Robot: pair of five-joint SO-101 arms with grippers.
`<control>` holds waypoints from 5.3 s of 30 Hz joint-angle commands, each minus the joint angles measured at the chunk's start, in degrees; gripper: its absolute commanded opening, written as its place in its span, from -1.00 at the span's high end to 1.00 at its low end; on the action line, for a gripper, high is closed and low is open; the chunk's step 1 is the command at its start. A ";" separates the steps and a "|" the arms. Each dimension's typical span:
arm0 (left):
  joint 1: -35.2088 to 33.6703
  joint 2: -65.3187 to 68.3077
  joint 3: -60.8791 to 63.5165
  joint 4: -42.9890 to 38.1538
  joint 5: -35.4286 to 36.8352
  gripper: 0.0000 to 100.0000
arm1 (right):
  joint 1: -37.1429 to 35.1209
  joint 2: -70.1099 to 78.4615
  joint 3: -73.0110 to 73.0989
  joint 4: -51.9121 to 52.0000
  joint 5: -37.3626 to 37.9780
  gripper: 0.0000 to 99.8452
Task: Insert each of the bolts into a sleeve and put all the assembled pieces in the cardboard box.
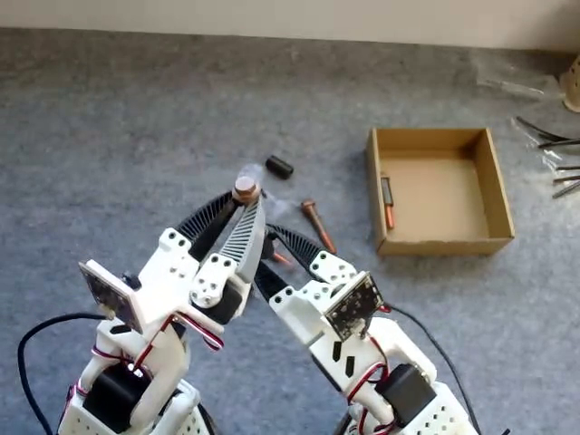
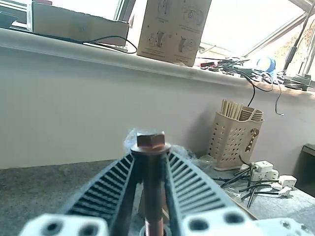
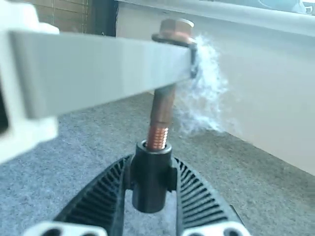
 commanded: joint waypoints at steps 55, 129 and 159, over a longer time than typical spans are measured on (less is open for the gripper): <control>-23.78 -0.04 13.58 -0.70 -4.92 0.99 | 39.34 41.27 -51.56 34.24 0.35 0.99; -25.01 -0.04 16.84 -0.79 -4.92 0.99 | 41.54 75.56 -59.38 18.33 8.35 0.79; -30.37 0.48 6.64 9.85 -11.08 0.99 | 17.98 60.09 -50.68 39.96 0.62 0.79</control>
